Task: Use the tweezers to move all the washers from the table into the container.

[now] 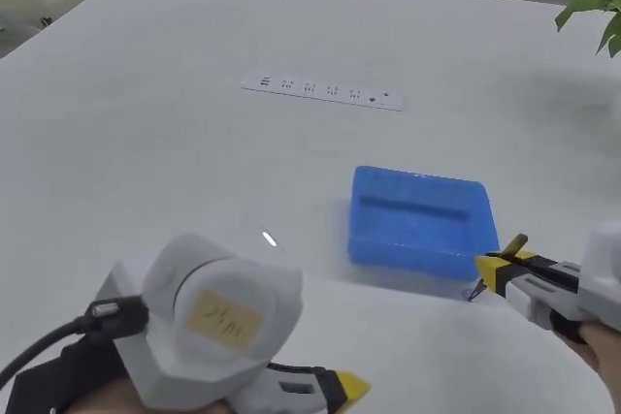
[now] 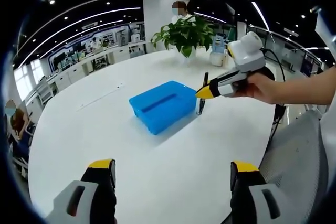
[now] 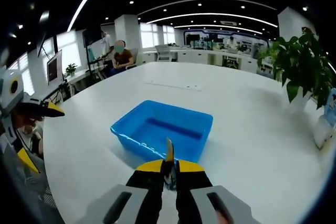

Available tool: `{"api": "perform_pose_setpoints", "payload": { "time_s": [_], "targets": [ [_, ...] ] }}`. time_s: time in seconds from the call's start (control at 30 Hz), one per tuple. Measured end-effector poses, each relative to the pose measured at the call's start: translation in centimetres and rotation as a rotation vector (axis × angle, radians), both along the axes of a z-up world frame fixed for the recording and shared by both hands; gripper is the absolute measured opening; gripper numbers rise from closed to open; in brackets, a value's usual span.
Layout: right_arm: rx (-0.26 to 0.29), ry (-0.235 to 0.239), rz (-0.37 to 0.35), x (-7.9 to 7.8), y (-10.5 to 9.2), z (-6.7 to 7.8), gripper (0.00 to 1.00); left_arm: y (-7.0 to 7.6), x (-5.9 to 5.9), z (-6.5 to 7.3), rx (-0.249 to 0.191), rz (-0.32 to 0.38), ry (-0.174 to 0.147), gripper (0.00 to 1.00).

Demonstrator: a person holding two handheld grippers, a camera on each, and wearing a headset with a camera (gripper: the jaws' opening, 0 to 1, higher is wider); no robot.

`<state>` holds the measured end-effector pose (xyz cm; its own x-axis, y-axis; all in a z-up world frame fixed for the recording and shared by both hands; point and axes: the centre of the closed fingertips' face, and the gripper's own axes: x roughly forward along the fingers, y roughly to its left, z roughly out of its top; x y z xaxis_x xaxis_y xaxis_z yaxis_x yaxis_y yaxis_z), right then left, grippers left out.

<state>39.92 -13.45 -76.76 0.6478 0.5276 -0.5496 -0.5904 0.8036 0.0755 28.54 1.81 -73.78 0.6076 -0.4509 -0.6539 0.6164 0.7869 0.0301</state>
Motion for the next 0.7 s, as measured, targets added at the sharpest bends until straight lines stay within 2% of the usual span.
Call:
{"api": "perform_pose_setpoints", "payload": {
  "time_s": [0.27,0.4,0.47,0.7],
  "targets": [
    [0.007,-0.004,-0.010,-0.06,-0.24,-0.31,0.04,0.01,-0.13,-0.20,0.002,0.001,0.007,0.92],
    [-0.022,-0.005,0.015,-0.45,-0.16,-0.38,0.03,-0.24,-0.17,-0.08,-0.004,0.000,0.004,0.92],
    [-0.058,-0.014,0.032,-0.61,-0.10,-0.42,0.03,-0.38,-0.20,-0.07,-0.003,-0.003,0.002,0.92],
    [-0.075,-0.007,0.031,-0.67,-0.13,-0.49,0.02,-0.38,-0.18,0.26,-0.006,-0.005,-0.010,0.92]
  ]
}}
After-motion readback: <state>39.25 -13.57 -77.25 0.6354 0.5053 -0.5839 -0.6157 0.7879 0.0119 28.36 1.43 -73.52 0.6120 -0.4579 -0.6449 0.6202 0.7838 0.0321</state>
